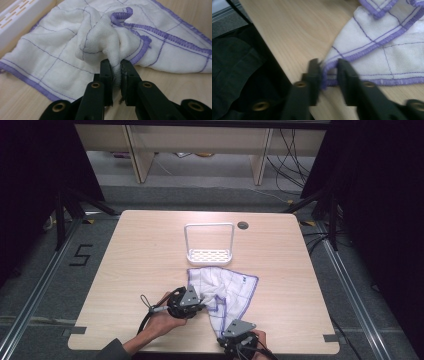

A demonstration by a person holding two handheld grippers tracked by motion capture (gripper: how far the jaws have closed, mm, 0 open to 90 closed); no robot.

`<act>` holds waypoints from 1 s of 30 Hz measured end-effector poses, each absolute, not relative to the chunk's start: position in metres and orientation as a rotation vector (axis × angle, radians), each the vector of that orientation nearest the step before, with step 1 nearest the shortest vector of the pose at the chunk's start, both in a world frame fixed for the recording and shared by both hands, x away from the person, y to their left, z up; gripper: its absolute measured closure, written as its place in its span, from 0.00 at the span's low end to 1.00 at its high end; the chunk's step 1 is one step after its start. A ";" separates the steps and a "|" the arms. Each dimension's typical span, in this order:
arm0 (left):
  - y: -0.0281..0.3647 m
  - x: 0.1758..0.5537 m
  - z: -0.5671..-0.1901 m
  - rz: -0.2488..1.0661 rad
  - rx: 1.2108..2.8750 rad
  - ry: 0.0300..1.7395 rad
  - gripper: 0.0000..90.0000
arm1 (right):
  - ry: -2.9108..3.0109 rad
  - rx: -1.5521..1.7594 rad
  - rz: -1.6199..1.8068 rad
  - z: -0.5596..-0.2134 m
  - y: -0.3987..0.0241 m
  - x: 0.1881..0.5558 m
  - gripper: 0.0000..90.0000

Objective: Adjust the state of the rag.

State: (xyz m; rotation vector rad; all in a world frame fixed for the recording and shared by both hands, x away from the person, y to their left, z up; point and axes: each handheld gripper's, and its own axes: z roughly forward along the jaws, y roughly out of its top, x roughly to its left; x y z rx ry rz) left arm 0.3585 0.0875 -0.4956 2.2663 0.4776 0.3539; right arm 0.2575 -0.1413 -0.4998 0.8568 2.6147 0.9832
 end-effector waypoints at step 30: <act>0.174 0.275 -0.481 0.097 2.230 0.569 0.62 | 2.531 0.952 1.017 -0.475 -0.208 0.237 0.67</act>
